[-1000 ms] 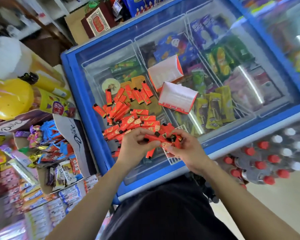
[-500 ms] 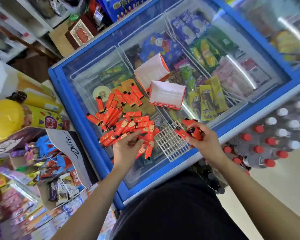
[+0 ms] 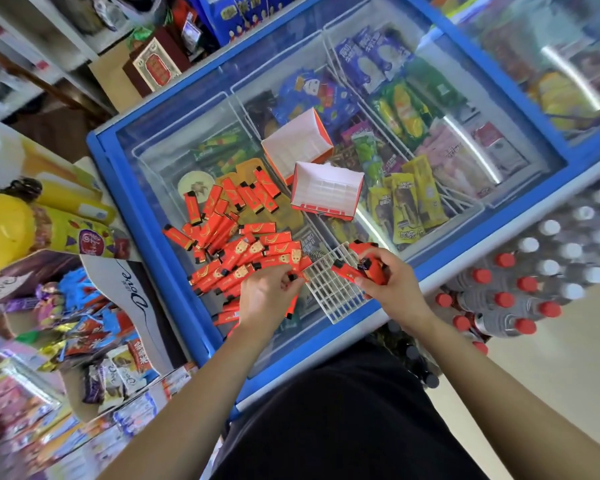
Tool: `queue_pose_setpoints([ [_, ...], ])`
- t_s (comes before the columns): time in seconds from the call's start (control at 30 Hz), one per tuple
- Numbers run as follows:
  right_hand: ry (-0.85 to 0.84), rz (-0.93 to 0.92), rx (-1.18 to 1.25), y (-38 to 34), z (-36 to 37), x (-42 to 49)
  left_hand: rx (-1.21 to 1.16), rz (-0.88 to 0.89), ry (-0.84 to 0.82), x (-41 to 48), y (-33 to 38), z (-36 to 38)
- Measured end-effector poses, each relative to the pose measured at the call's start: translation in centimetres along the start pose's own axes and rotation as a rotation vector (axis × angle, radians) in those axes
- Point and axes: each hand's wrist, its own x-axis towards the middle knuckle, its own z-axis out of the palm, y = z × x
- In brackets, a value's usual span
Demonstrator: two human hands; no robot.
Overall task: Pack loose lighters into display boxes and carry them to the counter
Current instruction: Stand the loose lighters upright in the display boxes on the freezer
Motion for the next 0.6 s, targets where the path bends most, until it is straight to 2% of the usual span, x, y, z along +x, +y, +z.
queue_pose_setpoints([
  [0.3,-0.051,-0.032,-0.030,-0.2,0.3,-0.1,-0.041,-0.050,-0.035,-0.3,0.3,1.5],
  [0.47,-0.041,-0.029,-0.039,-0.6,0.5,-0.4,-0.195,-0.097,-0.111,-0.4,-0.1,1.7],
  [0.6,-0.044,-0.013,0.020,-0.8,0.6,-0.4,-0.055,0.020,-0.081,-0.3,0.5,1.1],
])
